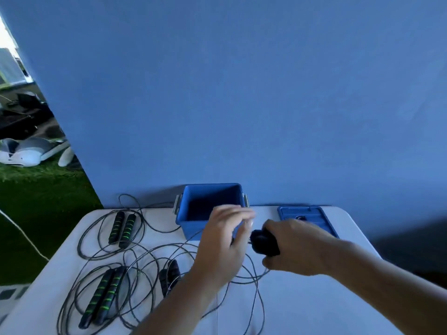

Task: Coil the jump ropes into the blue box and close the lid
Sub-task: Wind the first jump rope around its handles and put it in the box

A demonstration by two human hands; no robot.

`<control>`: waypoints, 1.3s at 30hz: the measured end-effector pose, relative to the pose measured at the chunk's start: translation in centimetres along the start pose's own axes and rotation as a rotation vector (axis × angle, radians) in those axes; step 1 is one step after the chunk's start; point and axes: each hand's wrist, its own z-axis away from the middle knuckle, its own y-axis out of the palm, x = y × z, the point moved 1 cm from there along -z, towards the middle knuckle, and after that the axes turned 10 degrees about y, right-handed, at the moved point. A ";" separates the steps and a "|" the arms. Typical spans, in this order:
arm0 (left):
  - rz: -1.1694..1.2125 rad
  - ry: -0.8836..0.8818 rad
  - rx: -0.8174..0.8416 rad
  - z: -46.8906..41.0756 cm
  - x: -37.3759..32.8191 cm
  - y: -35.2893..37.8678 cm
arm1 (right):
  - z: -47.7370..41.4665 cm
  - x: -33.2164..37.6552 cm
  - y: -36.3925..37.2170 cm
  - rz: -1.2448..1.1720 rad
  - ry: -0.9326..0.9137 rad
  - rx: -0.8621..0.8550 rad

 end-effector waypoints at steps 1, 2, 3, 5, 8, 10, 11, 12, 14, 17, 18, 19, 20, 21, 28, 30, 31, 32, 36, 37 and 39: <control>0.035 -0.046 0.071 -1.0 -0.5 -0.1 | 0.8 0.2 -1.3 0.062 -0.032 -0.046; 0.075 -0.120 0.153 -1.9 -0.8 -0.1 | 1.7 0.5 -2.6 0.113 -0.060 -0.089; 0.108 -0.205 0.224 -2.7 -0.8 -0.1 | 2.5 0.7 -3.7 0.160 -0.080 -0.119; 0.152 -0.343 0.302 -4.0 -0.7 -0.3 | 3.6 0.8 -5.4 0.241 -0.127 -0.167; 0.312 -0.474 0.364 -5.0 -2.0 -1.1 | 4.3 0.5 -6.7 0.362 -0.220 -0.275; 0.451 -0.518 0.484 -5.4 -3.5 -1.8 | 4.5 0.0 -7.1 0.439 -0.283 -0.355; 0.496 -0.514 0.548 -5.5 -4.1 -2.1 | 4.5 -0.2 -7.2 0.480 -0.318 -0.400; 0.530 -0.504 0.585 -5.5 -4.5 -2.4 | 4.6 -0.4 -7.4 0.513 -0.347 -0.442; 0.593 -0.484 0.626 -5.2 -5.0 -2.8 | 4.7 -0.8 -7.8 0.541 -0.377 -0.506; 0.709 -0.463 0.623 -4.9 -5.5 -3.1 | 4.5 -1.3 -8.3 0.551 -0.405 -0.584; 0.746 -0.466 0.610 -4.7 -5.8 -3.2 | 4.5 -1.5 -8.4 0.537 -0.415 -0.601; 0.771 -0.466 0.595 -4.5 -6.1 -3.3 | 4.4 -1.8 -8.4 0.525 -0.420 -0.614; 0.782 -0.456 0.578 -4.4 -6.4 -3.4 | 4.4 -2.0 -8.5 0.510 -0.420 -0.631; 0.774 -0.434 0.558 -4.3 -6.5 -3.4 | 4.4 -2.2 -8.6 0.489 -0.416 -0.650; 0.631 -0.320 0.463 -4.1 -7.9 -4.4 | 5.2 -3.5 -7.9 0.020 -0.324 -0.647; 0.648 -0.304 0.454 -4.1 -8.3 -4.6 | 5.5 -3.8 -7.4 -0.170 -0.306 -0.629; 0.663 -0.298 0.445 -4.1 -8.5 -4.7 | 5.6 -4.1 -7.1 -0.286 -0.302 -0.606; 0.678 -0.293 0.436 -4.0 -8.7 -4.8 | 5.7 -4.3 -6.8 -0.408 -0.308 -0.578; 0.699 -0.271 0.405 -3.9 -9.2 -4.4 | 6.0 -4.5 -5.8 -0.854 -0.390 -0.469; 0.701 -0.269 0.399 -3.8 -9.3 -4.2 | 6.0 -4.4 -5.6 -0.974 -0.412 -0.455; 0.704 -0.270 0.384 -3.7 -9.6 -3.8 | 5.8 -4.2 -5.0 -1.198 -0.435 -0.461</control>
